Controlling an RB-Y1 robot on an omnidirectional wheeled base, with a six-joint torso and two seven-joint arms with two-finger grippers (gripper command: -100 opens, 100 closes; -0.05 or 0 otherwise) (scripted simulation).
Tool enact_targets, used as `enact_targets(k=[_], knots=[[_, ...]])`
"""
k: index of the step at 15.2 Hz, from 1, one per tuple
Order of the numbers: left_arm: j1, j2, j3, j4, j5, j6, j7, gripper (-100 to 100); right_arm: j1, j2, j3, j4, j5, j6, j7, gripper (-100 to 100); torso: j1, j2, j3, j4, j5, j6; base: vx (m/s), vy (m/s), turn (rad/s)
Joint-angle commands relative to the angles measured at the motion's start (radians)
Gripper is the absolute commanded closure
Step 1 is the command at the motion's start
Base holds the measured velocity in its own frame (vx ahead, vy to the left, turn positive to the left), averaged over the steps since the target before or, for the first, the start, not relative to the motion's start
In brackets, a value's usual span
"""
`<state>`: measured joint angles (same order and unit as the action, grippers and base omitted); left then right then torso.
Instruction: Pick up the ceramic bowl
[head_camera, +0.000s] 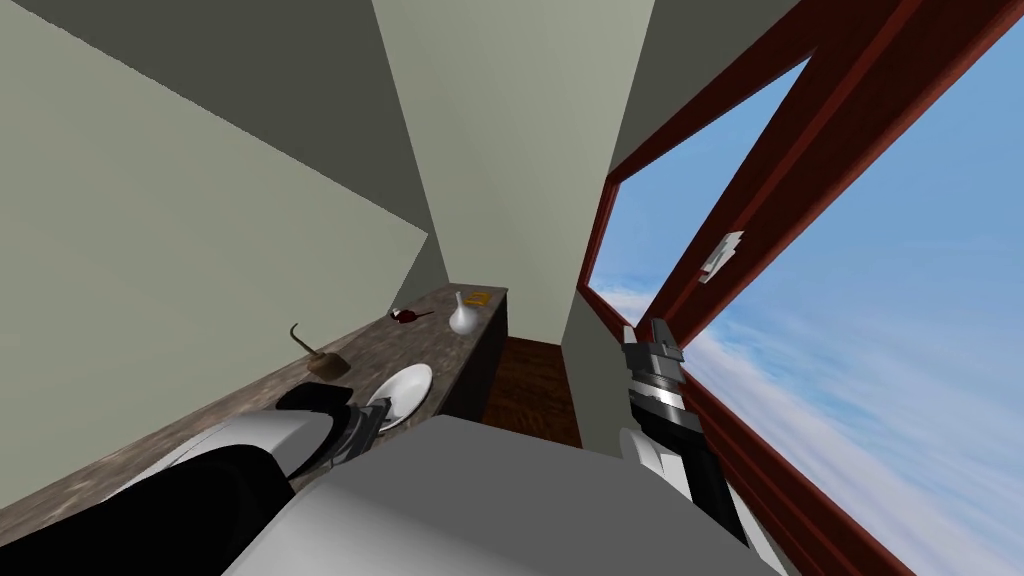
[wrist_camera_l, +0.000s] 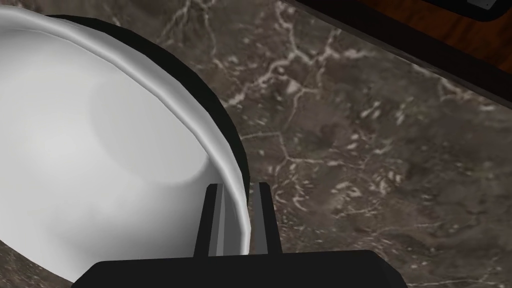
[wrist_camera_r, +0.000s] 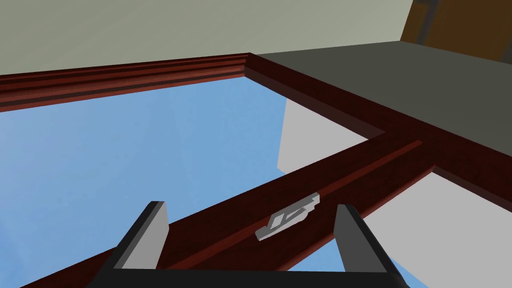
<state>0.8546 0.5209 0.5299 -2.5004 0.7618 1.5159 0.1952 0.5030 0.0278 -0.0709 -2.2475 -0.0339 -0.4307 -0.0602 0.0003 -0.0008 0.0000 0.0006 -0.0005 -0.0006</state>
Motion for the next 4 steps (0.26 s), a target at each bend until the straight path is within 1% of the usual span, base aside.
enact_targets(k=[1,3,4], knots=[[0.012,0.001,0.015,-0.037,0.015,0.022,0.012,100,0.0,0.0,0.0,0.0,0.0,0.0,0.0,0,0.0,0.0,0.0,0.0,0.0,0.0,0.032,0.026,0.063],[0.019,0.003,0.023,-0.058,0.024,0.035,0.019,100,0.0,0.0,0.0,0.0,0.0,0.0,0.0,0,0.0,-0.001,0.0,0.0,0.0,0.0,0.028,0.024,0.043],[0.017,0.002,0.021,-0.043,0.021,0.025,0.012,100,0.0,0.0,0.0,0.0,0.0,0.0,0.0,0,0.0,-0.001,0.0,0.0,0.0,0.0,0.015,0.012,0.011]])
